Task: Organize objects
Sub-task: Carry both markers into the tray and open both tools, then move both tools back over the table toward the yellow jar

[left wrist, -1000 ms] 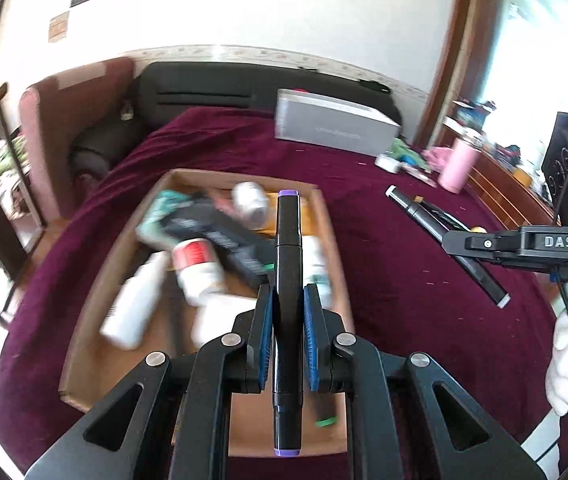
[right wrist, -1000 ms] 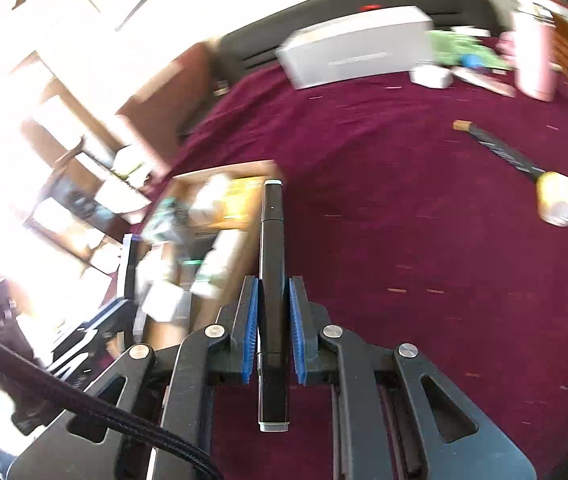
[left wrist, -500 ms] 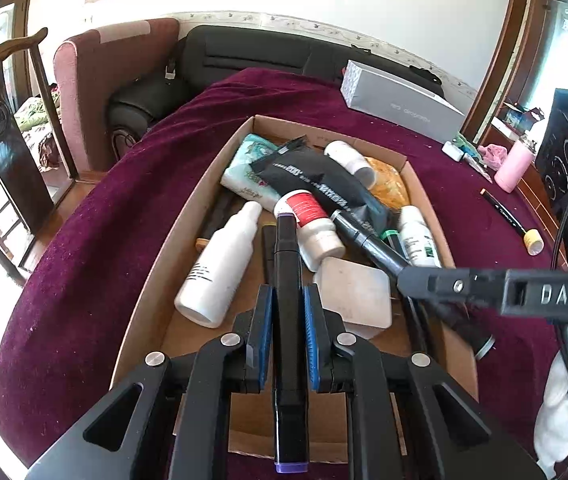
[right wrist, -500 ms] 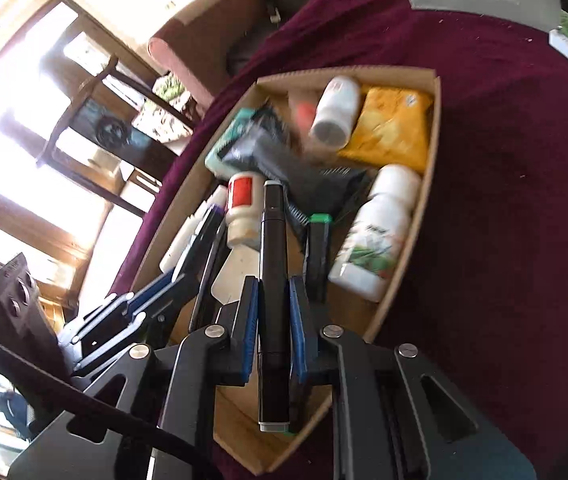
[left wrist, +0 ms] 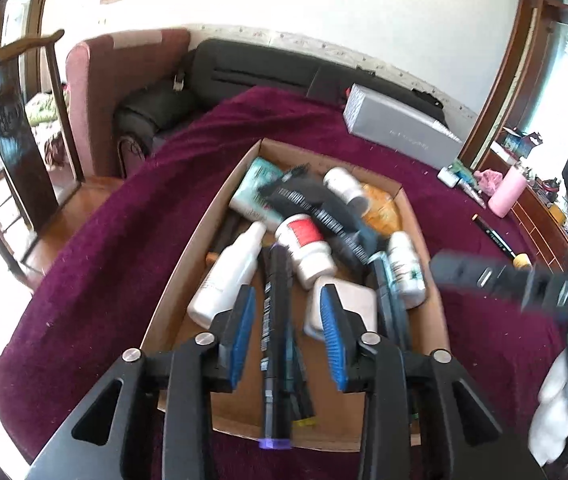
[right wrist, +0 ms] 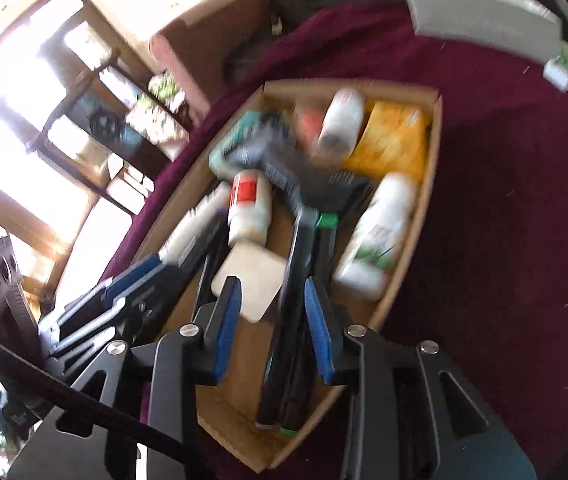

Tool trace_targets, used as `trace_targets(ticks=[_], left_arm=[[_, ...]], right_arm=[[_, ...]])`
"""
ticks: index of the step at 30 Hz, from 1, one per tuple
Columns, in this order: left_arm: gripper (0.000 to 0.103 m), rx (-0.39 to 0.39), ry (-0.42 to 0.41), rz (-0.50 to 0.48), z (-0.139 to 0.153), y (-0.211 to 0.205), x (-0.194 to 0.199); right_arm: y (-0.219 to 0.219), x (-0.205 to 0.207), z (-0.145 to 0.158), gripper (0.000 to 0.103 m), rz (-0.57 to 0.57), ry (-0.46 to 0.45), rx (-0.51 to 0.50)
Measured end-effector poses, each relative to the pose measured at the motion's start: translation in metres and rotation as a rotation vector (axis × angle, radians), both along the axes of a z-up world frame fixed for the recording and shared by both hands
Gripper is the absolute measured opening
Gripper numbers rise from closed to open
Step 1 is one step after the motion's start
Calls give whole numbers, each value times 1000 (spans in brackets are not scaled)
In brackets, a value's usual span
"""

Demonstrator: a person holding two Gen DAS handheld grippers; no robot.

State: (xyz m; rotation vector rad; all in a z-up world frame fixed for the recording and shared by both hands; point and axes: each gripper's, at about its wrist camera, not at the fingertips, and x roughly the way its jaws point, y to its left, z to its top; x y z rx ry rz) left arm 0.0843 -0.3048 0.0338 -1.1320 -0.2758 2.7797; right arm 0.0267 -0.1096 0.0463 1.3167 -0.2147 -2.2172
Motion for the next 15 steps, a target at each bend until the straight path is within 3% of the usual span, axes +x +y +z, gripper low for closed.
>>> trace_targets(ticks=[1,4,5,6,7,9,10,11,12,14,15], left_arm=[[32,-16,18,-2,5,5,3],[37,-72,71,-25,21,26,9],[38,-94,86,-36,27,34,10],[39,-111,100,-48,31,44,11],[39,-122,109,-58,34,51,12],[39,-148,124,-77,40,68,13],[39,-163,130,-93,44,79,13],[39,-172,133,-100,46,85,14],[39,-183,138,-108,49,93,15],[39,-210,149,-125,55,109,16],[39,-225,153,-131,58,116,17]], right_arm=[[6,1,9,35,-19,31,1],[35,17,52,46,-124,242,61],[46,30,71,58,-191,359,113],[54,41,85,77,-247,452,150],[66,54,99,87,-306,553,180],[92,82,120,103,-410,756,192],[105,91,125,103,-431,824,160],[123,94,128,103,-434,846,78],[134,87,130,103,-417,786,38],[158,56,129,103,-370,561,16],[168,46,128,103,-372,519,17]])
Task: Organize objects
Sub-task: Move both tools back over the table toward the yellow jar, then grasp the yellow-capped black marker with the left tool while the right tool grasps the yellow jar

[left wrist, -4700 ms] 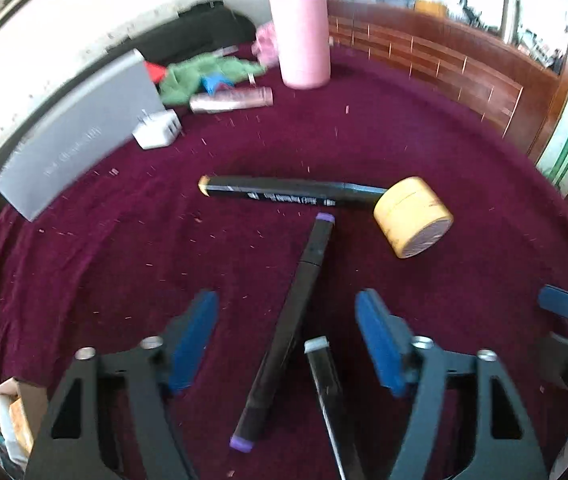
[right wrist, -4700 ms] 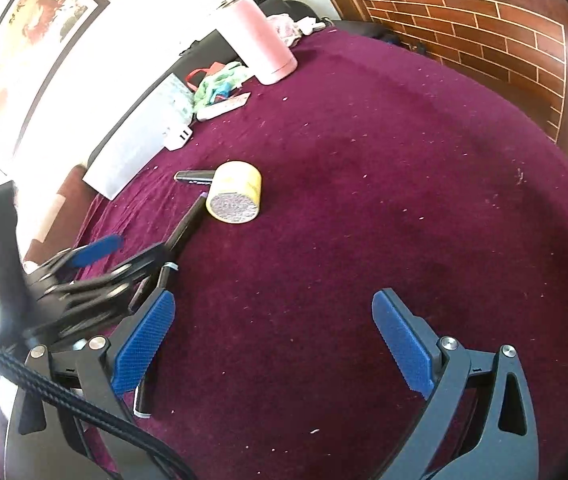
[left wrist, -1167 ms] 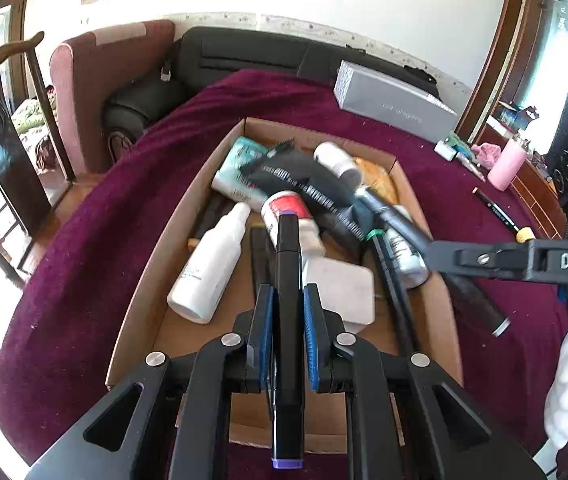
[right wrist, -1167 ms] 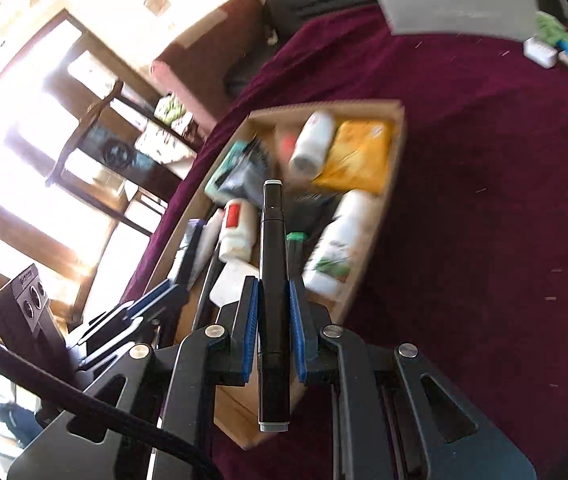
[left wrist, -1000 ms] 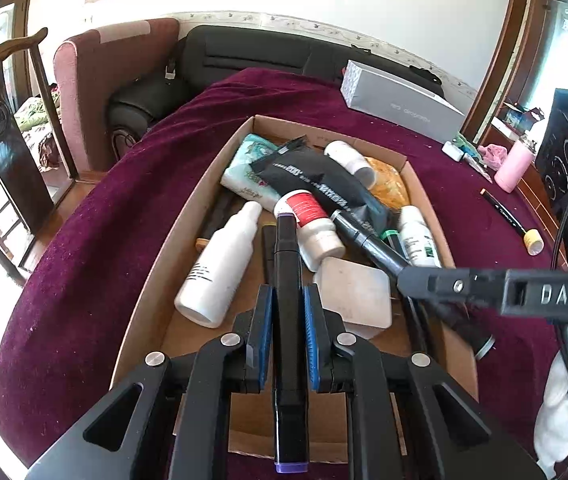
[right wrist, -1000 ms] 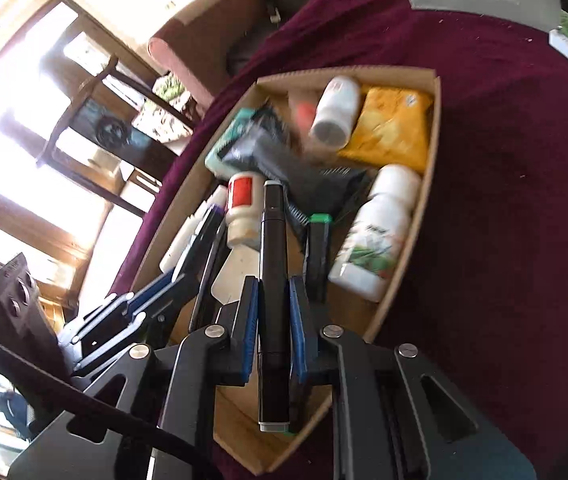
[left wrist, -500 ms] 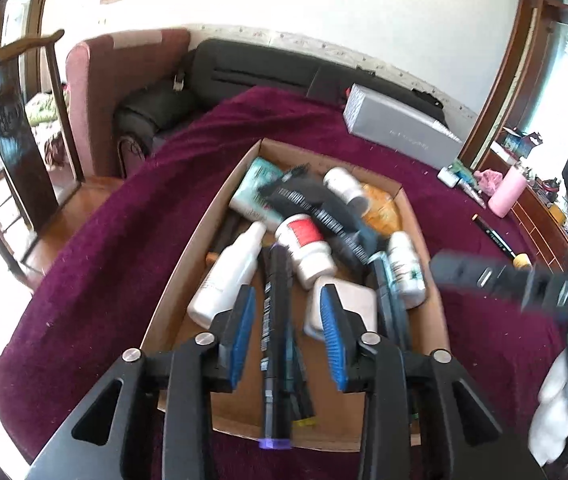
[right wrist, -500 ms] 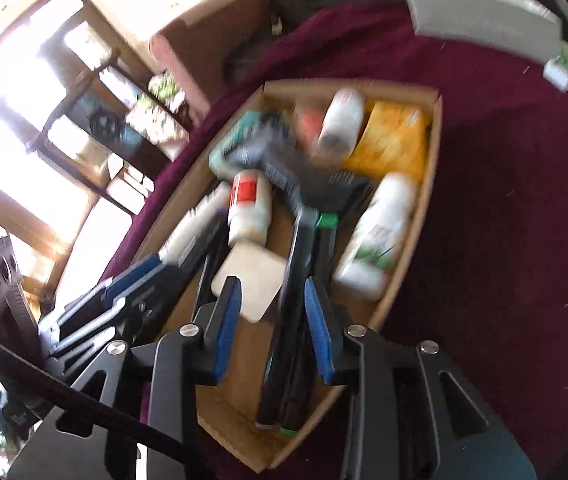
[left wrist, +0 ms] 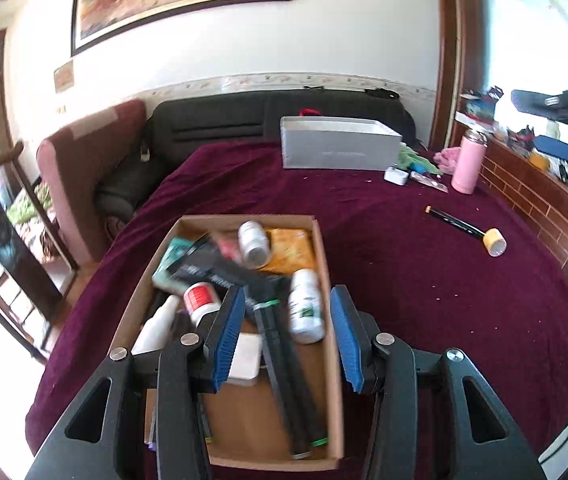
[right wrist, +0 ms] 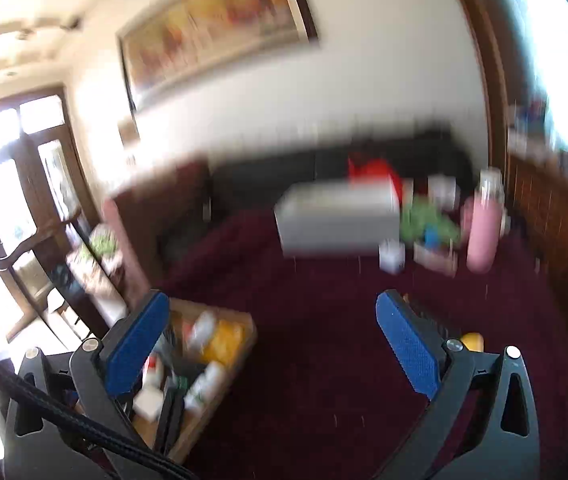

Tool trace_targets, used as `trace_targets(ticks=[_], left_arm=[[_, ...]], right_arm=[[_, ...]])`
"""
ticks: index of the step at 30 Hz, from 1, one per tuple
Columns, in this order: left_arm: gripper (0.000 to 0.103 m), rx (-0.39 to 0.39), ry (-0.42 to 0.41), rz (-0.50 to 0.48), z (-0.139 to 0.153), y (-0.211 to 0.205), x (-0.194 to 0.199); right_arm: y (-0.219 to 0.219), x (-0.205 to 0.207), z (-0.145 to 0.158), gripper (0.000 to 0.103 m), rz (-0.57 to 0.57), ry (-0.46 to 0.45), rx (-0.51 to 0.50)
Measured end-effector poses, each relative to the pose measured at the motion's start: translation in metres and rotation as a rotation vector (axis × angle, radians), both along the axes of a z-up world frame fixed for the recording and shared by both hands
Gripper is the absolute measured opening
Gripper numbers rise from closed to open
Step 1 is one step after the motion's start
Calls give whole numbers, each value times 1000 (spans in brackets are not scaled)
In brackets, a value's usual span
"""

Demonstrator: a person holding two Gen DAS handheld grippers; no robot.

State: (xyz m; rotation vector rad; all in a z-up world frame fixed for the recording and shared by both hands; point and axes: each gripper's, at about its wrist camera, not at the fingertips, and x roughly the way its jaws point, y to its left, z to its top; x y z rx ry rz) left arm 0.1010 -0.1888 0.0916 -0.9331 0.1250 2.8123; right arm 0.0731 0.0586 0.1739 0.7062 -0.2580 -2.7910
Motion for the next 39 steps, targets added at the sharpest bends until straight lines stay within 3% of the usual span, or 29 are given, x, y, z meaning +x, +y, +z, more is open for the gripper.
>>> trace_targets(ticks=[4,7,12,13,15,17,19,22,26,31,33,39], left_arm=[[40,-79,16,-23,9,33,-7],[40,-132,30,-41,14,58,-15],[41,-180,28,-66,15,99,-38],[41,-186,24,-68,14,107,-45],[41,-191,5,-79,10,124,-60],[41,-199,-14,-92,6,141,-73],[41,-219,-20,-102,3,155,-83],[41,-217,-49,-131,-4,172,-101],[41,-80,-151,-179,-13,191,-141],[40,55,-297,-190,-38,227,-191],[40,71,-330,-170,-48,246,-204],[40,-9,-324,-110,-68,313,-226]], right_arm=[[39,-31,0,103,-123,-55,155],[71,-60,10,102,-166,-147,201],[134,-93,58,102,-299,-247,271],[148,-95,67,102,-334,-238,270],[169,-84,81,103,-350,-119,169],[190,-75,58,103,-247,-68,-50],[201,-87,17,103,-194,-190,-174],[211,-96,-51,102,-229,-274,-234],[232,-105,-116,97,-293,-335,-278],[264,-105,-143,97,-376,-348,-294],[276,-103,-142,97,-386,-349,-309],[280,-98,-141,97,-381,-336,-336]])
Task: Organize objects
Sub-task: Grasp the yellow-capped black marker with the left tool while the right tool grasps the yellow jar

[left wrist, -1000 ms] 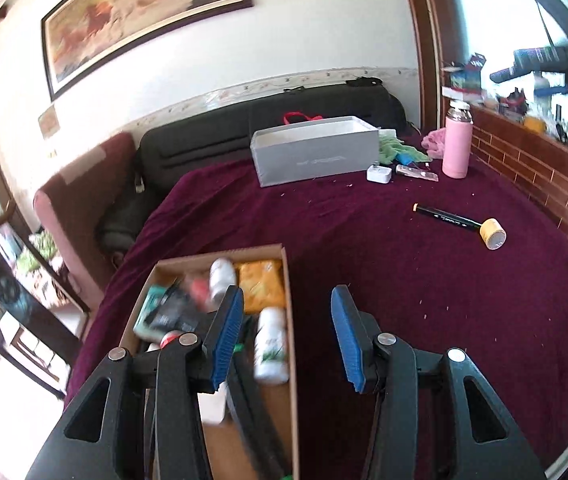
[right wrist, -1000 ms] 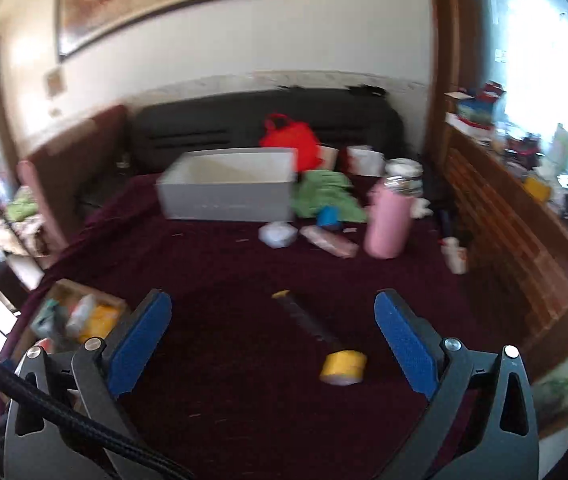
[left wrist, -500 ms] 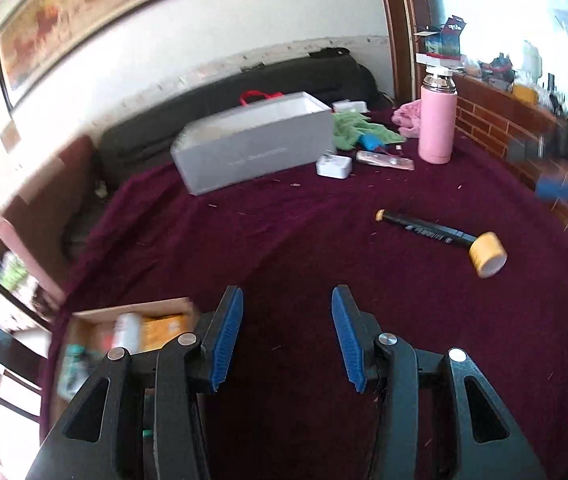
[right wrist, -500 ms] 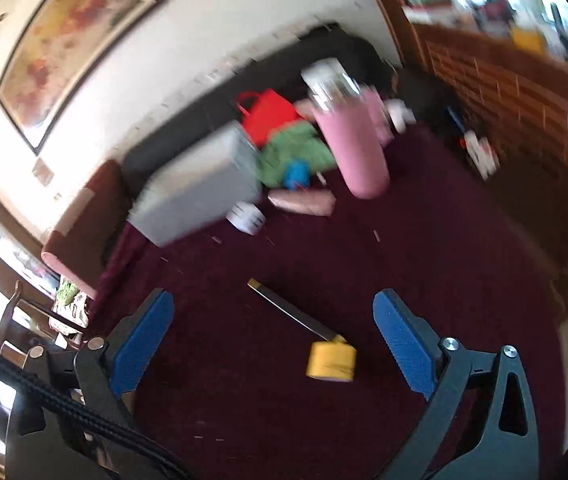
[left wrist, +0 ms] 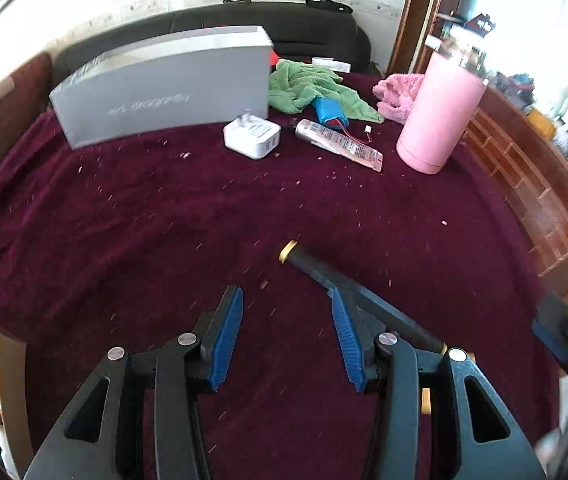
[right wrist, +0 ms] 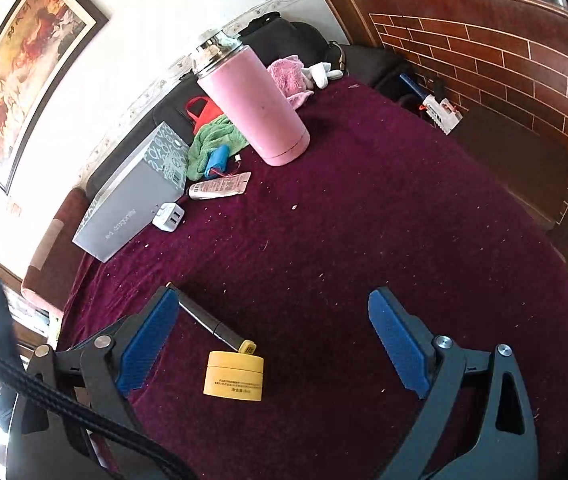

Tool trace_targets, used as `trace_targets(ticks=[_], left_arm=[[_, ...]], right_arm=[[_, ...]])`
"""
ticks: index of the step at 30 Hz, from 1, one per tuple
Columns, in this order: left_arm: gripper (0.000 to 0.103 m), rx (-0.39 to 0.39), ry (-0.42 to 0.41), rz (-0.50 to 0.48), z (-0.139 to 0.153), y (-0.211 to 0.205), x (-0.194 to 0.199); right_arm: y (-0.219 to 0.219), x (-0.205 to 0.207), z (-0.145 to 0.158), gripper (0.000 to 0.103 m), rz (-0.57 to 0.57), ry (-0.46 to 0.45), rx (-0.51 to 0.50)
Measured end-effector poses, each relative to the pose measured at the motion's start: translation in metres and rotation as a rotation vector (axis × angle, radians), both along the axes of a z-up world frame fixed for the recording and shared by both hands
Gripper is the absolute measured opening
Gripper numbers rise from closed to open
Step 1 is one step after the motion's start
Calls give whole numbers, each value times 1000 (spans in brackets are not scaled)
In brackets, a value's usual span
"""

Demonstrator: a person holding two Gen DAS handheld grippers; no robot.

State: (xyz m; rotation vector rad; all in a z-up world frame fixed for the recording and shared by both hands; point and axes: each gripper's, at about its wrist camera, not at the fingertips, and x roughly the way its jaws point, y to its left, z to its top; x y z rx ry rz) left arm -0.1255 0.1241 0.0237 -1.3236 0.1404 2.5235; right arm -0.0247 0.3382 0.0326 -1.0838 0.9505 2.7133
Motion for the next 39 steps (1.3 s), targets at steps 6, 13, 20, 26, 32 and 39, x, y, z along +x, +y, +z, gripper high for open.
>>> trace_targets(ticks=[6,13,20,26,32,39], left_arm=[[51,-175,90,-13,-20,45,1],[63,-376,166,-155,-32,54,21],[63,-366,110,-234,-31,18,42],[60,-155,-135,-450,-27,-11,69],[60,-102,-25,-461,-7,-5,92],[60,-62,-49,-447,-16,20,111]], right_arm=[[-7,-1,-1,97,21,16,14],[-5,-1,-5,97,23,5,1],[-4,-1,-6,97,24,-2,-4],[-4,-2,-10,97,27,-16,-21],[-7,-2,-9,97,31,-17,-16],[-6,-4,-12,97,32,-31,-12]])
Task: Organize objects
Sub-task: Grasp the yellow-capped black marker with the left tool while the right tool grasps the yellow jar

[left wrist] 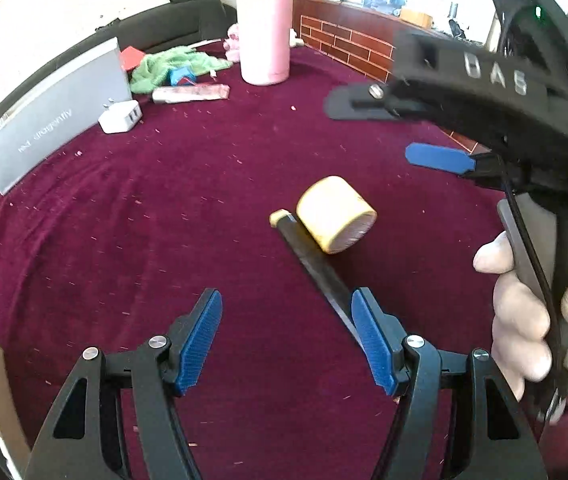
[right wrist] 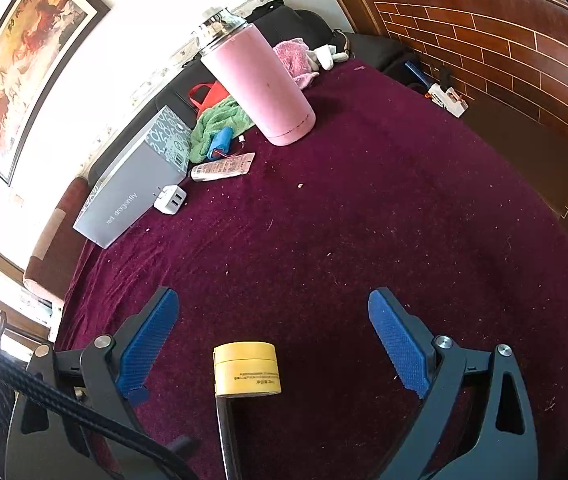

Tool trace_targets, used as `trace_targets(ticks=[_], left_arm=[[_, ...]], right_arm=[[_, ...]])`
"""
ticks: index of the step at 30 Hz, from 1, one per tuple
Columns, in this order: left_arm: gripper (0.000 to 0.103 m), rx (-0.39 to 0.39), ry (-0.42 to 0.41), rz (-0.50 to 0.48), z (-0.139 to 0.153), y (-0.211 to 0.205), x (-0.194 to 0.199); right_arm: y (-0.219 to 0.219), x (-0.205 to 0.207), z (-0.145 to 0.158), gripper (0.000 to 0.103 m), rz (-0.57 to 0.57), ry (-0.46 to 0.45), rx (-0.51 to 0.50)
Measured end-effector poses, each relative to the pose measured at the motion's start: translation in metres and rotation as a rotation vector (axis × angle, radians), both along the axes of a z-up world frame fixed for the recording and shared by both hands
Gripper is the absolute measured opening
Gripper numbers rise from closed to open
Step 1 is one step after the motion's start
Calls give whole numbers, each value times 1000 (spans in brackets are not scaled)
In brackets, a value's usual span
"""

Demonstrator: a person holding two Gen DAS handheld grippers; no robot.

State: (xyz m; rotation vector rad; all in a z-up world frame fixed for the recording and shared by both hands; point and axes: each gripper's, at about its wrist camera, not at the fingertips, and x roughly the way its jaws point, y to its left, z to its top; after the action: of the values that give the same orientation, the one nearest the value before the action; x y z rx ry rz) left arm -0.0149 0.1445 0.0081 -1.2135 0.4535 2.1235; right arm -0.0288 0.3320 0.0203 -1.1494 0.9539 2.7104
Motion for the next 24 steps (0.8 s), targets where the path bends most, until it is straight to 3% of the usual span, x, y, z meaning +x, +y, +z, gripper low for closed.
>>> trace_targets(ticks=[4,7,9,11,13,20,24], left_arm=[[60,-37,-23,24,-15,19,5],[63,-65,86,6,-17,31,20],[60,-50,97,-11,-17,29,23],[31,-6,51,-22,-16,18,19],[13,-44,79,-8,-13,7,17],[12,-59,46,133,-11,-57,2],[13,-64,65,152,-15,-59,6]], right_arm=[[0,0,-1,97,0,-4,0],[0,1,-1,97,1,-4,0],[-1,1,0,97,1,-3,4],[-2,2,0,97,1,-4,13],[-2,1,0,97,1,-7,18],[-3,-1,-3,97,9,-27,14],[-13,-2,-4,97,34,-59,58]])
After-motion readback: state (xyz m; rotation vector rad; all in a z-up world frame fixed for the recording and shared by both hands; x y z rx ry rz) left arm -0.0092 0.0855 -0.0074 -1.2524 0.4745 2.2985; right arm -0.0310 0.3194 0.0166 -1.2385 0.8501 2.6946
